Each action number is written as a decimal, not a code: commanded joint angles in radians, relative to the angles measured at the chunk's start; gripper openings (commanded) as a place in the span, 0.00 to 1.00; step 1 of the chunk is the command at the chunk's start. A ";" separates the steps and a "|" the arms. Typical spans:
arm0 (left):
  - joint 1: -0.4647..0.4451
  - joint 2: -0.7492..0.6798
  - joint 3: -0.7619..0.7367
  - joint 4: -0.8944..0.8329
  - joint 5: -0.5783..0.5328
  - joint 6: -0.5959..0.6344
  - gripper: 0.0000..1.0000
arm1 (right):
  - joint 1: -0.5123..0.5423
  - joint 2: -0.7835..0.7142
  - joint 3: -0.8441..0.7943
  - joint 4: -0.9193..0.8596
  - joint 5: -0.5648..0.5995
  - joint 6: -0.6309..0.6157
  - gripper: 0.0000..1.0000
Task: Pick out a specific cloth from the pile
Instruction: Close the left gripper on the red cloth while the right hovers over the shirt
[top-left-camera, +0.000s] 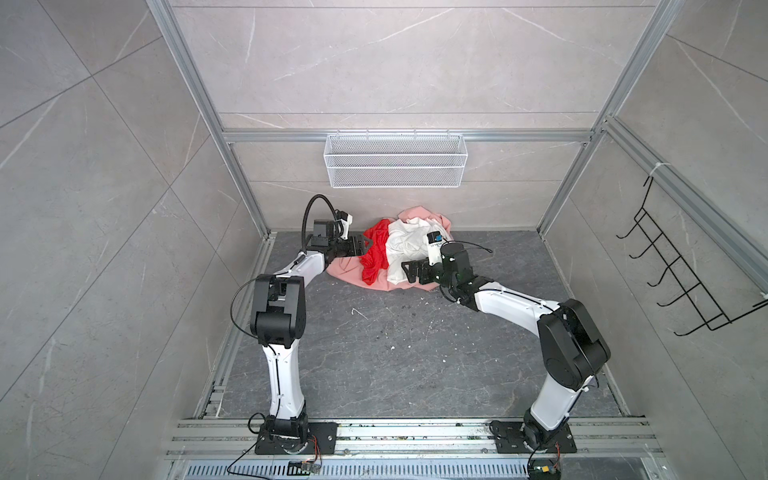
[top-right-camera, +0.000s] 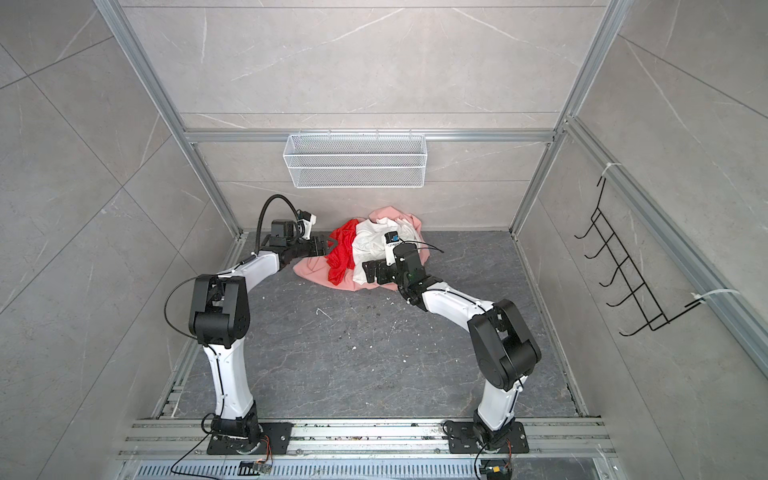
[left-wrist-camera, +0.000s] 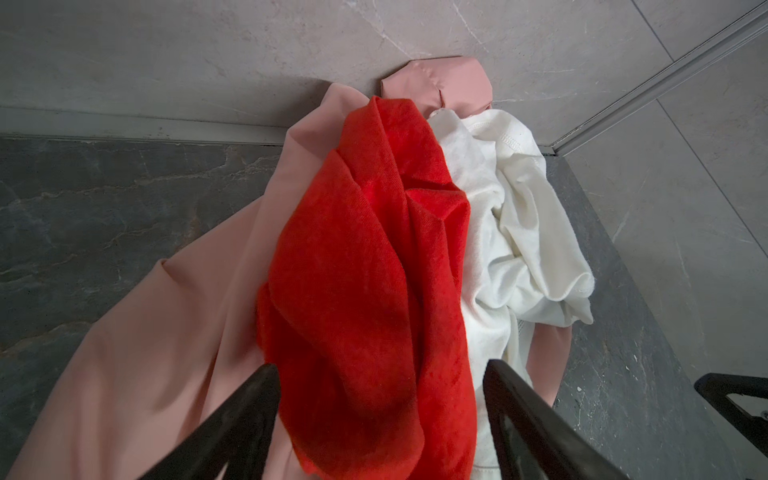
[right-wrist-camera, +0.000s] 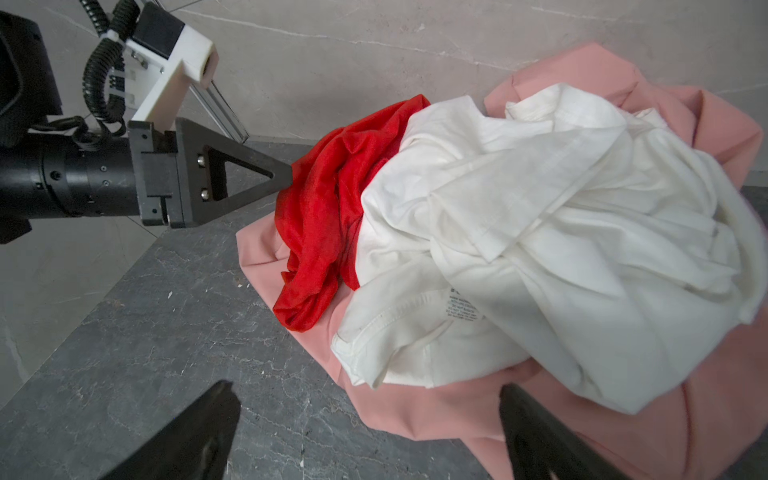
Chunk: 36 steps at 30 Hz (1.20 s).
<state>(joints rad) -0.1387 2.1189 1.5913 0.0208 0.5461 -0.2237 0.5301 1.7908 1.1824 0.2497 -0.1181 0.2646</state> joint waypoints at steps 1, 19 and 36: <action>0.004 0.019 0.058 -0.025 0.010 0.029 0.77 | 0.008 0.013 0.025 -0.020 -0.012 -0.019 0.99; 0.010 0.070 0.114 -0.024 0.054 -0.016 0.26 | 0.021 0.015 0.024 -0.027 -0.012 -0.021 0.99; 0.010 0.021 0.087 0.047 0.070 -0.076 0.03 | 0.029 0.014 0.029 -0.031 -0.008 -0.009 0.99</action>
<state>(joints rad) -0.1349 2.1857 1.6772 0.0105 0.5827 -0.2722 0.5514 1.7954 1.1824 0.2352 -0.1211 0.2611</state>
